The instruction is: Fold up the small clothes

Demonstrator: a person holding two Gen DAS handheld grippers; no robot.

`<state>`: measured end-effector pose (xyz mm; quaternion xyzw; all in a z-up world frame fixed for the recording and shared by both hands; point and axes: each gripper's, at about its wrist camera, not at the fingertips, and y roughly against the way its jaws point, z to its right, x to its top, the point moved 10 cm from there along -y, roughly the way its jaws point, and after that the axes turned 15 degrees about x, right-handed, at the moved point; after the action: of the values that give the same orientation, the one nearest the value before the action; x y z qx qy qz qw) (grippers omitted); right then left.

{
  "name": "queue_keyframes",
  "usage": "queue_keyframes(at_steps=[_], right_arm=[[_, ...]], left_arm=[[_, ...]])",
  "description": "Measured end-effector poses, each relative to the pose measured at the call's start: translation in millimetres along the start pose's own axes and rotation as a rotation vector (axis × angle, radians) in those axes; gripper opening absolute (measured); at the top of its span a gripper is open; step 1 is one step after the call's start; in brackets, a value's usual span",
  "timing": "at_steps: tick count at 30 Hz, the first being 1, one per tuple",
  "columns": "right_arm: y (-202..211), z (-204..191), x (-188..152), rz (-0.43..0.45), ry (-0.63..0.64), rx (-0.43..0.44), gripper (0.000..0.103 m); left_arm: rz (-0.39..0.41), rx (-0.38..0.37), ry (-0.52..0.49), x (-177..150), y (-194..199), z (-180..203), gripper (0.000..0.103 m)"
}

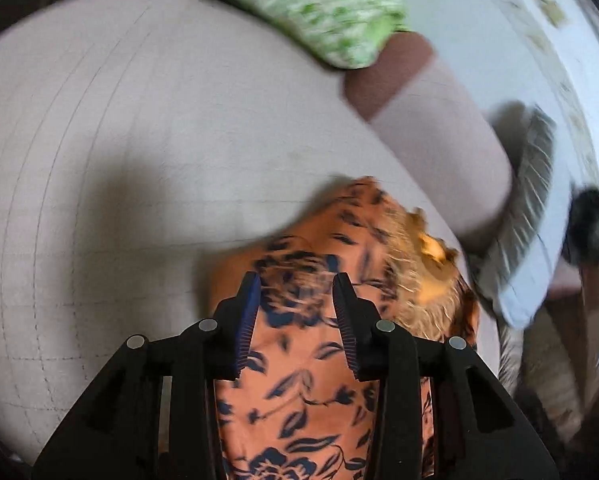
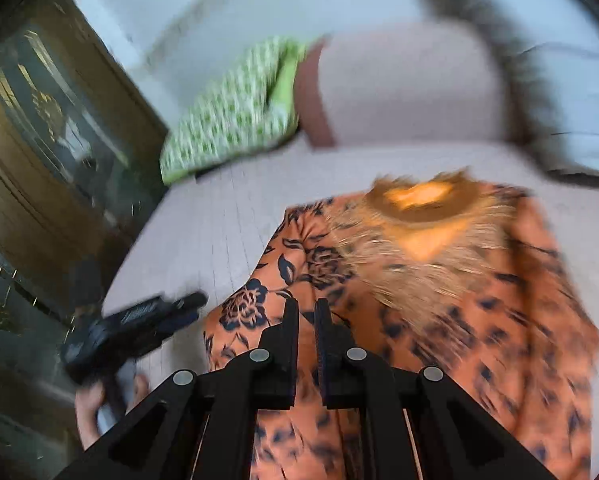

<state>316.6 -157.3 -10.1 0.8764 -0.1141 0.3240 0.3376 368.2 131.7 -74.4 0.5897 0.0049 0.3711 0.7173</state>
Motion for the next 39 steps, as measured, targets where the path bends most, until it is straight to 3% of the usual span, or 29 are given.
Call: queue_keyframes(at_steps=[2,4,6,7,8,9,12,15,18,22,27,32,35,37,39], right_arm=[[40,6,-24,0.074,-0.026,-0.025,0.007],[83,12,-48,0.152,-0.089,0.015,0.007],[126,23,-70,0.262,-0.178,0.052,0.011],[150,32,-79,0.308,-0.196,0.029,0.017],[161,37,-84,0.321,-0.187,-0.002,0.038],[175,43,-90,0.336,-0.171,-0.038,0.055],[194,56,-106,0.323,-0.193,-0.047,0.063],[204,75,-117,0.301,-0.226,-0.114,0.064],[213,100,-128,0.285,-0.303,-0.154,0.064],[252,124,-136,0.376,-0.358,-0.217,0.064],[287,117,-138,0.466,-0.381,-0.077,0.064],[307,115,-138,0.545,-0.392,0.003,0.064],[309,130,-141,0.545,-0.437,-0.034,0.064],[308,145,-145,0.534,-0.479,-0.078,0.064],[306,159,-151,0.526,-0.526,-0.078,0.057]], left_arm=[[0.076,-0.023,-0.091,-4,21,21,0.036],[0.141,-0.045,-0.199,-16,42,42,0.036],[0.2,-0.048,-0.285,-32,60,55,0.046],[0.245,-0.035,-0.333,-48,73,61,0.061],[0.265,-0.023,-0.361,-64,82,64,0.073],[0.269,-0.027,-0.384,-83,90,67,0.075],[0.242,-0.053,-0.467,-136,107,77,0.076],[0.223,-0.055,-0.548,-185,122,85,0.076],[0.153,-0.081,-0.602,-233,124,98,0.076],[0.061,-0.083,-0.639,-273,120,116,0.076],[0.073,-0.071,-0.724,-298,119,149,0.076],[0.054,-0.051,-0.851,-315,108,187,0.075],[0.011,-0.086,-0.921,-330,100,215,0.075],[-0.059,-0.131,-0.954,-346,92,234,0.075],[-0.103,-0.143,-0.973,-357,82,247,0.075]])
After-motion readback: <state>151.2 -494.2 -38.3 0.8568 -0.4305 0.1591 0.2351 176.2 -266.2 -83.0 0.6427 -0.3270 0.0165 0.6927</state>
